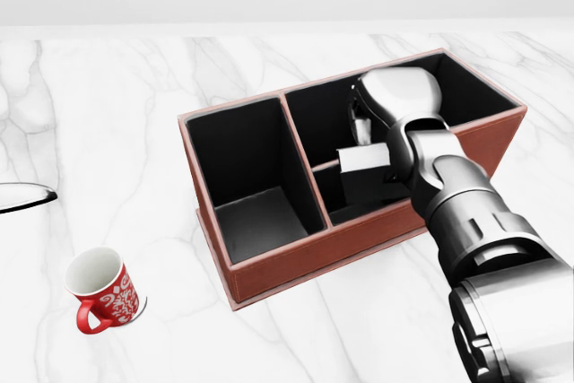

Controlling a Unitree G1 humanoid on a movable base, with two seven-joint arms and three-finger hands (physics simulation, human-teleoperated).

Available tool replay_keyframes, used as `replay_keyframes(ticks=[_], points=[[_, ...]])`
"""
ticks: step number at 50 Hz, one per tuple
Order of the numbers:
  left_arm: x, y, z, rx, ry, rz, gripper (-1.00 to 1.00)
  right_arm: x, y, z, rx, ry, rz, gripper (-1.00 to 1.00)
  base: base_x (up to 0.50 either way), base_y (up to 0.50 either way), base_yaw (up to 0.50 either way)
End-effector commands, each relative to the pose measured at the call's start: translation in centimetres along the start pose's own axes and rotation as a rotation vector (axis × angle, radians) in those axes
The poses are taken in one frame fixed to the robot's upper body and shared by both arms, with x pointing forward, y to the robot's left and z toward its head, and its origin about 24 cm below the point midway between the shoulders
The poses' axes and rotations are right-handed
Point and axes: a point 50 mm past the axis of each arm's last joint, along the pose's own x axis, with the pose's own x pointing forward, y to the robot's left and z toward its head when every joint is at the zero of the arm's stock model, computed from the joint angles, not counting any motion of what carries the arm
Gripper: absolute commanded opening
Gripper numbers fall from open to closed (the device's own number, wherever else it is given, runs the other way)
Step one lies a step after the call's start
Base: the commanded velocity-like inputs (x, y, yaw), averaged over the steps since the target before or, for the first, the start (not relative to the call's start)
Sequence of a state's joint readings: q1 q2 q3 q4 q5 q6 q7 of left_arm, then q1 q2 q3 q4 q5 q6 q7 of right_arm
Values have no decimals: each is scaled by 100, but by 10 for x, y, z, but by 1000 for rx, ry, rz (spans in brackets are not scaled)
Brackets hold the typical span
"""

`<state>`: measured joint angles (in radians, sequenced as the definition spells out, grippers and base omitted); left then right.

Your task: Pick up the book and place it in the back compartment of the caddy.

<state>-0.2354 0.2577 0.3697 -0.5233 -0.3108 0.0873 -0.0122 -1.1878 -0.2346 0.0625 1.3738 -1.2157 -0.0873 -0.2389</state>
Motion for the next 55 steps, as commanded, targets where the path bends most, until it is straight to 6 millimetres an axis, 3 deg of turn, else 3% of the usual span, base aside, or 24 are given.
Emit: replay_keyframes(ticks=[1,41,42,43,55], points=[[0,0,0,-1,0,0,100,2,-11,4,-38,-20,-78,-100,0,0,0],[0,0,4,-5,-15,-1,100,-3,6,4,-41,-21,-60,-100,0,0,0],[0,0,4,-5,-15,-1,100,-2,5,4,-33,-19,-59,-52,0,0,0],[-1,0,3,-5,-11,-1,100,-2,3,4,-20,-16,-65,100,0,0,0],[-1,-1,3,-6,-10,-7,100,-3,7,1,-20,-7,-47,100,0,0,0]])
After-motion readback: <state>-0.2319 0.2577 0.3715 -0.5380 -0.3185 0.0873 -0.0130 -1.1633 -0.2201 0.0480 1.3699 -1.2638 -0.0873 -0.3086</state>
